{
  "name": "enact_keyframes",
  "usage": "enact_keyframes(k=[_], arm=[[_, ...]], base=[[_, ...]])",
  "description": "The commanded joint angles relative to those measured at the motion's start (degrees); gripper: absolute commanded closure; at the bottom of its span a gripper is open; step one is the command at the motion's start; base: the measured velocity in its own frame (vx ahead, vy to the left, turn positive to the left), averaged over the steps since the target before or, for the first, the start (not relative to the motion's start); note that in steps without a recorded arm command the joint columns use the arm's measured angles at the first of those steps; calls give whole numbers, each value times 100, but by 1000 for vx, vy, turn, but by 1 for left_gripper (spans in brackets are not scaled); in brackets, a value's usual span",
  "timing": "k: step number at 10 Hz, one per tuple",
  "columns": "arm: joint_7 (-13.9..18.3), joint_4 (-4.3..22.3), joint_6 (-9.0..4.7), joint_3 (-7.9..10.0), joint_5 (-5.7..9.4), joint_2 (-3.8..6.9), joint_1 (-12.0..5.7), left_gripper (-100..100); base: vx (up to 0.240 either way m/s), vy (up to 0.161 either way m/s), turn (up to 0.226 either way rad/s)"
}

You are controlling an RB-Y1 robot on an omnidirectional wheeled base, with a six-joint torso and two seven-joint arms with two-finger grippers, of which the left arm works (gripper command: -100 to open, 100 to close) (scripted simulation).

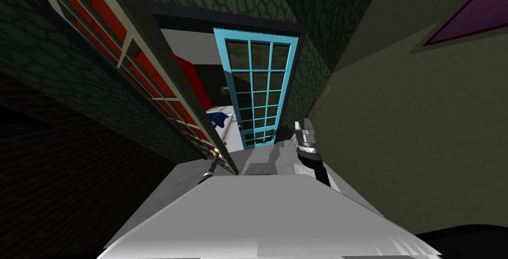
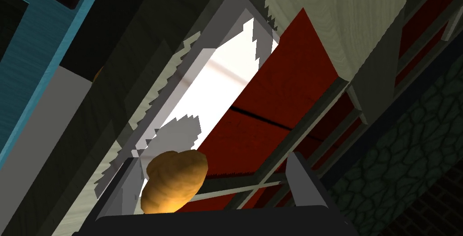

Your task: Pull the door open

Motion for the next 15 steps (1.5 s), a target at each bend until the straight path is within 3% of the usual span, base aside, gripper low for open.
enact_keyframes(k=[1, 6, 8, 15], arm=[[238, 87, 5, 41, 137, 109, -35, 100], [656, 48, 11, -78, 286, 131, -39, 100], [970, 19, 15, -168, 398, 147, -43, 100], [1143, 2, 17, -218, 461, 156, -45, 100]], base=[[-48, 34, -86], [-41, 39, -72], [-52, 41, -90], [-21, 21, -25]])
